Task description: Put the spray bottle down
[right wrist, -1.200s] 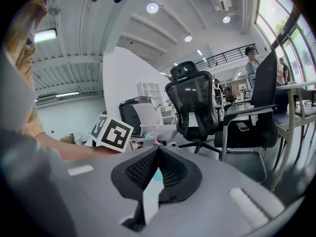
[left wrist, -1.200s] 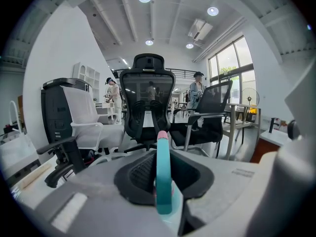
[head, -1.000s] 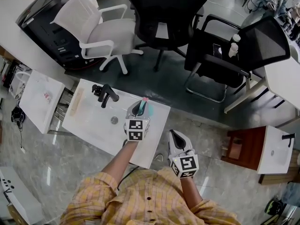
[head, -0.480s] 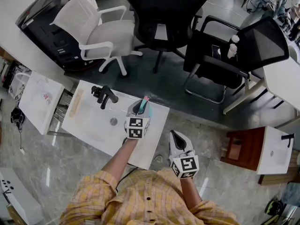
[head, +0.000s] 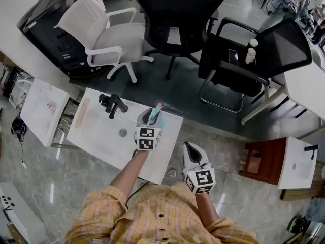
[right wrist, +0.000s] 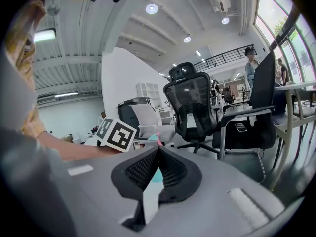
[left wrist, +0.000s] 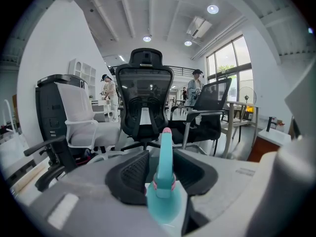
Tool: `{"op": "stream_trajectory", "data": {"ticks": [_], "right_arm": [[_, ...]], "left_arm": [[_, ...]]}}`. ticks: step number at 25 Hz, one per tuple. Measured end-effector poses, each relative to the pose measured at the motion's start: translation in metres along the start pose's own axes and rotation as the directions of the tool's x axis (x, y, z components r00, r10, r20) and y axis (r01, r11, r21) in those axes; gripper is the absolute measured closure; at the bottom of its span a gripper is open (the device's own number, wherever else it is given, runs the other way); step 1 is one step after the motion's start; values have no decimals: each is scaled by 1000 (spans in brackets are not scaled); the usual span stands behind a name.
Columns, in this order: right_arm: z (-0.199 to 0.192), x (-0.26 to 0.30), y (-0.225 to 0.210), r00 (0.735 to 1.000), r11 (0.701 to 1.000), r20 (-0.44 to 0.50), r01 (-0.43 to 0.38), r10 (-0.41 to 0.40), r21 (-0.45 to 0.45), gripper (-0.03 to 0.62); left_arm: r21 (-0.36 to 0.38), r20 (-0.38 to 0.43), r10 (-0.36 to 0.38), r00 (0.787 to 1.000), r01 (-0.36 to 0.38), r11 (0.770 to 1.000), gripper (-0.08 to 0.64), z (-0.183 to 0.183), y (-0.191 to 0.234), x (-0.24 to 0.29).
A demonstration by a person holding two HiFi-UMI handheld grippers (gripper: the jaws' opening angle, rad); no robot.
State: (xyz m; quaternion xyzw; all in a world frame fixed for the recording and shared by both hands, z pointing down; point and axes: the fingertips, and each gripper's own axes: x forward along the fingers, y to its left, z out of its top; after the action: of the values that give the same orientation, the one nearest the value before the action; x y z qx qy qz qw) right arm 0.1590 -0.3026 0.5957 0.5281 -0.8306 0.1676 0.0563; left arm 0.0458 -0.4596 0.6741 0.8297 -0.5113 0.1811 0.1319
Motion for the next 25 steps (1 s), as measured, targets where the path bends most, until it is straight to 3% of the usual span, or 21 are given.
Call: {"op": "stream_trajectory", "data": {"ticks": [12,25], "right_arm": [[6,-9,14,1000,1000,15,16,-16,-9,592],[10,-45,47,997,997,35,68,-69,30,592]], "left_arm": [[-5,46,-29,999,30,1000,416,17,-8,-23],[-16,111,-53,992,56,998,440,34,-18,-100]]}}
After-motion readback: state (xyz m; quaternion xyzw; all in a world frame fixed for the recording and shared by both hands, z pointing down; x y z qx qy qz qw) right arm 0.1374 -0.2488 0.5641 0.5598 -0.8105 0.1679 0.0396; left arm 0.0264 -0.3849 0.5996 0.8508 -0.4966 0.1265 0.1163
